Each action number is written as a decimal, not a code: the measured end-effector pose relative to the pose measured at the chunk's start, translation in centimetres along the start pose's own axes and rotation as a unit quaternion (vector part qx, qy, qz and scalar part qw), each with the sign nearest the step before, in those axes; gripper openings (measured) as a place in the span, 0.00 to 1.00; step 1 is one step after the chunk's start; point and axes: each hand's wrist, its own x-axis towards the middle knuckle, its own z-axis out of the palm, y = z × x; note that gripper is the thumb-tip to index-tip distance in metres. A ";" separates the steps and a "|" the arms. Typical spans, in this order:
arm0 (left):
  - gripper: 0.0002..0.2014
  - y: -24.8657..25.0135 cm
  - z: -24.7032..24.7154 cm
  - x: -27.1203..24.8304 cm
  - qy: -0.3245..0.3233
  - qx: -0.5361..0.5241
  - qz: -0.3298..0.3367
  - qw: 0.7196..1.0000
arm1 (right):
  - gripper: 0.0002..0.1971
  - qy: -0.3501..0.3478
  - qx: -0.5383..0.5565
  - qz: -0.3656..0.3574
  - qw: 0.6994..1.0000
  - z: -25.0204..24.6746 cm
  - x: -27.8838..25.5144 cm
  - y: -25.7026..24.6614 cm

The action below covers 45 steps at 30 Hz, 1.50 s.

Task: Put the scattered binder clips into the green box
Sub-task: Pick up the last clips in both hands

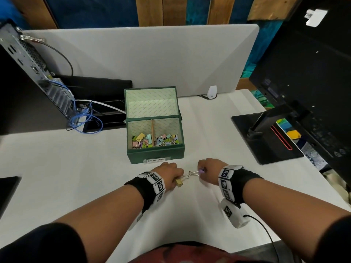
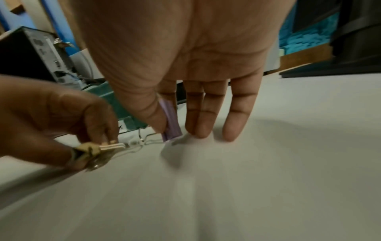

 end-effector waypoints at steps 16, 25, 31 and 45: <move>0.18 -2.0 -2.1 -2.5 0.073 -0.141 -0.061 0.985 | 0.03 0.039 0.118 -0.045 0.991 -4.5 -0.1 -1.8; 0.18 -6.6 -7.6 -7.8 0.262 -0.313 -0.169 0.897 | 0.11 0.039 0.225 -0.104 0.968 -7.3 2.8 -8.3; 0.16 -8.0 -10.3 -9.4 0.323 -0.322 -0.206 0.866 | 0.05 0.045 0.219 -0.106 0.969 -7.8 5.0 -12.7; 0.14 -8.4 -10.4 -3.8 0.261 -0.308 -0.232 0.885 | 0.06 0.148 0.254 -0.102 0.950 -7.9 4.4 -5.2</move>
